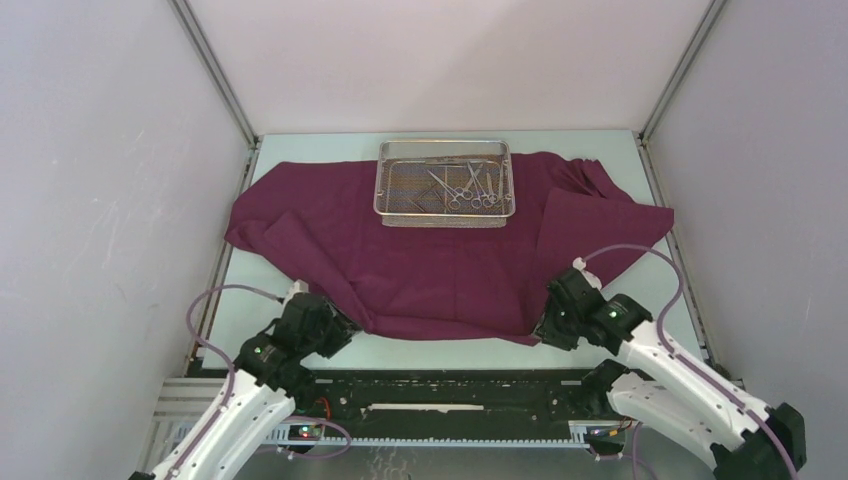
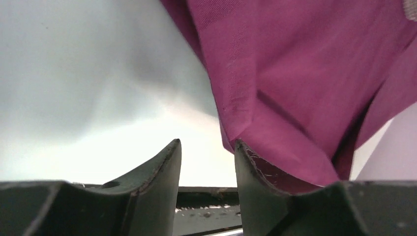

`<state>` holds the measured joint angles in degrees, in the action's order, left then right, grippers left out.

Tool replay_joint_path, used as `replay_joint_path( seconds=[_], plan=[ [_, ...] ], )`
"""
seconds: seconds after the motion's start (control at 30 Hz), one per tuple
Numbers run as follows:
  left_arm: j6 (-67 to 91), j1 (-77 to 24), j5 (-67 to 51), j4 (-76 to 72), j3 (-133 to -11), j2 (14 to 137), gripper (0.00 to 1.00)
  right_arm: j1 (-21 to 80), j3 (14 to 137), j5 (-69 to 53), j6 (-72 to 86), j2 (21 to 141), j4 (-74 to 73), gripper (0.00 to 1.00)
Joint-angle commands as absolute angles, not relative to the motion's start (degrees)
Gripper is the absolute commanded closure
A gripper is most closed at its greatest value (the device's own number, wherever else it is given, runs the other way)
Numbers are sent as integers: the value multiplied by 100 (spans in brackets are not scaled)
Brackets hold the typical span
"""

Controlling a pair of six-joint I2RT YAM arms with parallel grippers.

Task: Open and lay out the surgical kit
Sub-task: Open the surgical kit at the center of the board.

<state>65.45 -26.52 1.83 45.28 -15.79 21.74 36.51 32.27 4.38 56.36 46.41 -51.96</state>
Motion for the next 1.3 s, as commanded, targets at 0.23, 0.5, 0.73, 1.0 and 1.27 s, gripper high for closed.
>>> replay_joint_path(
  seconds=[0.23,0.5,0.73,1.0,1.27],
  plan=[
    [5450,-2387,2158,5238,-3784,3253,35,3709,3820,818,4914,3997,-5488,43],
    [4296,-344,1293,3900,-4166,5006,33,3654,4469,1139,4267,5033,-5089,42],
    [4409,214,800,3034,-4350,6216,31,3550,4748,1120,3850,5515,-4816,42],
    [4622,414,457,2343,-4368,7124,29,3270,4763,1017,3526,5463,-4577,41],
    [4963,505,112,1566,-4173,7628,35,2884,4760,923,3239,5487,-4494,41]
  ],
)
